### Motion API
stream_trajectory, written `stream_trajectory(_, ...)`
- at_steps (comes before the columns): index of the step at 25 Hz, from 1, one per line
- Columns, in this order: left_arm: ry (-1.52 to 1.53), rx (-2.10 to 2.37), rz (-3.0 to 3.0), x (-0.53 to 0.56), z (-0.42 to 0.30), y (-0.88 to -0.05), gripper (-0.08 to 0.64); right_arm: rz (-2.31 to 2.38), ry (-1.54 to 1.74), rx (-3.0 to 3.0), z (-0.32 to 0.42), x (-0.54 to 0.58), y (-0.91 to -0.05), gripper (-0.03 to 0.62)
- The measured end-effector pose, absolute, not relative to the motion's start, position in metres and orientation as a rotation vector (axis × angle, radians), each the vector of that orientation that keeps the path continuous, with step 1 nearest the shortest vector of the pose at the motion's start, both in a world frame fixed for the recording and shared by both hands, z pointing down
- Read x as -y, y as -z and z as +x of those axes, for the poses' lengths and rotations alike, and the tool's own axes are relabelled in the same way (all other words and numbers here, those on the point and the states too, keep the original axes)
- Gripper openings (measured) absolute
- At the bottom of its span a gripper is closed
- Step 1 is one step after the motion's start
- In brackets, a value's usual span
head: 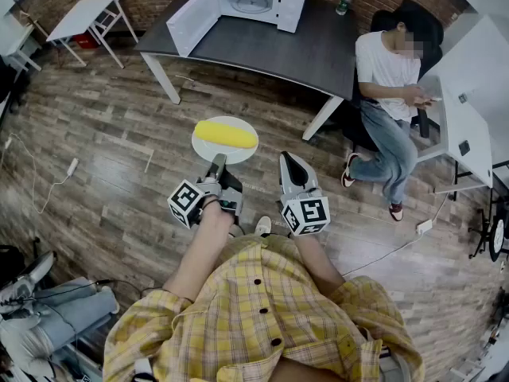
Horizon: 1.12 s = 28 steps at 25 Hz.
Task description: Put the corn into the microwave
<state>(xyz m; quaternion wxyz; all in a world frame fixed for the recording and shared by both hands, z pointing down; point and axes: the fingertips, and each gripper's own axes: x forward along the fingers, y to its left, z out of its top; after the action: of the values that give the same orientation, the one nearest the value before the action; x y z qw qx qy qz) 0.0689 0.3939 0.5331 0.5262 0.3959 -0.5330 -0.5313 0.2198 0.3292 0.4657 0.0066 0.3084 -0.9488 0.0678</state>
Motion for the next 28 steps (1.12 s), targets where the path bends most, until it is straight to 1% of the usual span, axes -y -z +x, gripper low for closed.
stream_trajectory(10,1.277,1.271,0.95,-0.398,0.07,-0.532,0.012,0.94,-0.211,2.975,0.217,-0.333,-0.465,0.002)
stream_trajectory(15,1.282,1.279,0.954,-0.391,0.074,-0.531,0.012,0.883,-0.155,3.024,0.214,-0.331,-0.457,0.002)
stream_trajectory(22,1.292,1.284,0.982,-0.39,0.074,-0.535,0.012,0.851,-0.187,3.03,0.21,-0.328,-0.467,0.003)
stream_trajectory(28,1.304,1.281,0.97,-0.364,0.097,-0.528,0.012,0.848,-0.217,3.034,0.23,-0.301,-0.463,0.002)
